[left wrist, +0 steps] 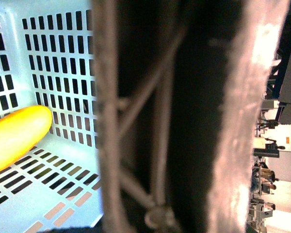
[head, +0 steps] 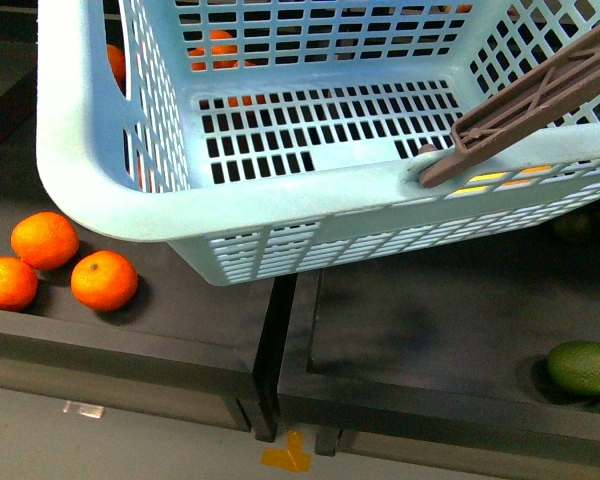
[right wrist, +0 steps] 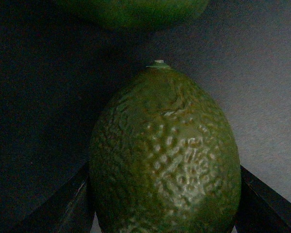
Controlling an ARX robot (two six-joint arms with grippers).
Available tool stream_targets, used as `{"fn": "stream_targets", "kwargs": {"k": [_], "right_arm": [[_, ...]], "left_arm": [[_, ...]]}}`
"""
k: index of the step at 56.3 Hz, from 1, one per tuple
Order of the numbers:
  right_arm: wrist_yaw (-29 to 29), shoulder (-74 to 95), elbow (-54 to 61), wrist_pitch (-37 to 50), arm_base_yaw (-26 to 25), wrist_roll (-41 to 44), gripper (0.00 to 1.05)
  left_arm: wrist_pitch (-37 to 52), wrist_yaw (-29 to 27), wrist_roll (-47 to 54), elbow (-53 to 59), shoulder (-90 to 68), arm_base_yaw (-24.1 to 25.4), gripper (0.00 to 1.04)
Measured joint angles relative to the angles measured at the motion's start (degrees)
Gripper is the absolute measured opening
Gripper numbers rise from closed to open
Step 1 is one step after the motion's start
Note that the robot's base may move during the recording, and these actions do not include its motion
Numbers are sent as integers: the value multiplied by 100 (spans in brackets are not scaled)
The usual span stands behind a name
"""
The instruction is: Pick mango and avocado into basket
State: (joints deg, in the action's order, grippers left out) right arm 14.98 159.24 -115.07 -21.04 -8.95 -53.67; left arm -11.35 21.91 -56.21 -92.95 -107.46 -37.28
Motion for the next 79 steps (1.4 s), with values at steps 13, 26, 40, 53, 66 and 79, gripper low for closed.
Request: {"fn": "stream_targets", "kwargs": {"k": [13, 26, 40, 53, 66, 79], "right_arm": [[-304, -1126, 1303, 929, -431, 409, 65], [-977, -2743, 3167, 2208, -767, 1419, 65], [-1668, -4481, 4774, 3060, -754, 2747, 65], [-1956, -6752, 6111, 3381, -509, 4070, 64], [-1923, -8234, 6465, 3298, 240, 4468, 64], [-1558, -8323, 6518, 3456, 1174, 4468, 64]], "left_arm": [[0, 2, 0, 0, 0, 0, 13], [0, 0, 0, 0, 0, 0, 13], [0, 4, -2, 0, 0, 0, 13], [0, 0, 0, -2, 0, 0, 13], [0, 0, -2, 0, 0, 0, 13], [0, 9, 0, 0, 0, 0, 13]]}}
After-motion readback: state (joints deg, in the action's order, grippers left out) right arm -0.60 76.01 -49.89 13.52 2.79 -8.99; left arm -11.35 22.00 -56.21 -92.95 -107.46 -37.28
